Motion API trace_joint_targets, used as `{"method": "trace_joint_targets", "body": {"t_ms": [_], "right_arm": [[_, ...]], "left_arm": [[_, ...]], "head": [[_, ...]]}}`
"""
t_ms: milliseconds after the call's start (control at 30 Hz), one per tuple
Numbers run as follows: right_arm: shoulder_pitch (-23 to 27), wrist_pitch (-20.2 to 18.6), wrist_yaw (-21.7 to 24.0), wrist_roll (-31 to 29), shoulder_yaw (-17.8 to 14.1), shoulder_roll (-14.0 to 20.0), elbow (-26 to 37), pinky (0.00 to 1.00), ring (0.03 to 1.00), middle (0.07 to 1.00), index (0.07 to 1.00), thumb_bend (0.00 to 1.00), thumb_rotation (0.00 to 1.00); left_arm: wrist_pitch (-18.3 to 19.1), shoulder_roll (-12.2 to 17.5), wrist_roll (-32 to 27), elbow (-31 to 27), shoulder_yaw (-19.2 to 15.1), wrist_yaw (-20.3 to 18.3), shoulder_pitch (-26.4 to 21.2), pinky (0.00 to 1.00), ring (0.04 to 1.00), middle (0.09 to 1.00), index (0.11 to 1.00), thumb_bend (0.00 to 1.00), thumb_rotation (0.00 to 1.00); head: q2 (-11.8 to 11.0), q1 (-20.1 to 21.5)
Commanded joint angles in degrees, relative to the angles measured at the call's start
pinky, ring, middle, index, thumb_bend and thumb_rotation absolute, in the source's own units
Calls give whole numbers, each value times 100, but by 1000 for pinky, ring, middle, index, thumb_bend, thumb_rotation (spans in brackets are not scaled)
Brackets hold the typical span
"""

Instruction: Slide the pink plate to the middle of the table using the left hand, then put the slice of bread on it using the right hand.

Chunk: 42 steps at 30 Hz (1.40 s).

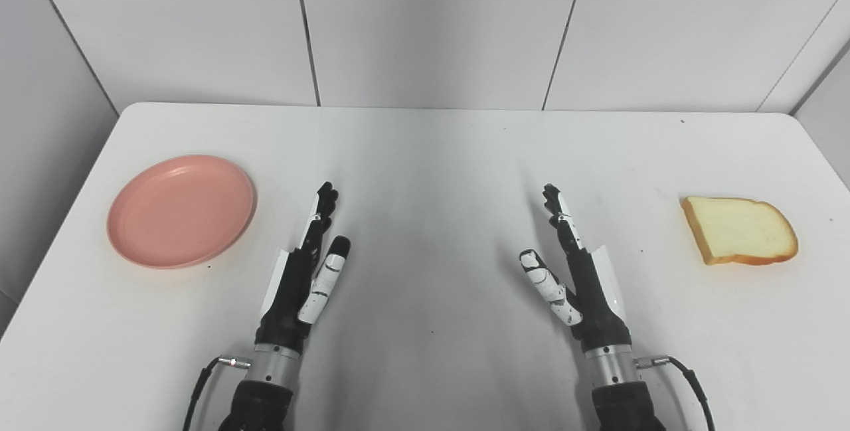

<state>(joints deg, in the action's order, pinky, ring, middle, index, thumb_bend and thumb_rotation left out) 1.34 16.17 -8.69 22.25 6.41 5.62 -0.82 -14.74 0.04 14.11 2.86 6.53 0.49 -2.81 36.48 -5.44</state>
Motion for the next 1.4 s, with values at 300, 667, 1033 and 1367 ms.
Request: {"method": "trace_joint_targets", "body": {"t_ms": [300, 667, 1033, 1367], "right_arm": [[34, 615, -113, -93, -69, 132, -609, 933, 952, 970, 970, 679, 1000], [192, 1054, 128, -744, -152, 365, -1258, 991, 979, 987, 980, 725, 1000], [208, 1030, 192, -801, -245, 442, -1383, 1000, 1000, 991, 986, 699, 1000], [290, 1072, 127, -982, -109, 505, -1613, 1000, 1000, 989, 982, 654, 1000]], "left_arm": [[96, -99, -317, -92, -47, -22, -250, 1000, 1000, 1000, 1000, 601, 1000], [908, 228, 209, -214, -330, 240, -783, 1000, 1000, 1000, 1000, 792, 1000], [865, 480, -650, -391, -912, 152, -1155, 1000, 1000, 1000, 1000, 791, 1000], [429, 778, -871, -66, -1539, 438, -1302, 975, 926, 936, 933, 792, 1000]], "head": [[-357, -675], [-876, -1662], [-1151, -2109], [-1349, -2250]]}}
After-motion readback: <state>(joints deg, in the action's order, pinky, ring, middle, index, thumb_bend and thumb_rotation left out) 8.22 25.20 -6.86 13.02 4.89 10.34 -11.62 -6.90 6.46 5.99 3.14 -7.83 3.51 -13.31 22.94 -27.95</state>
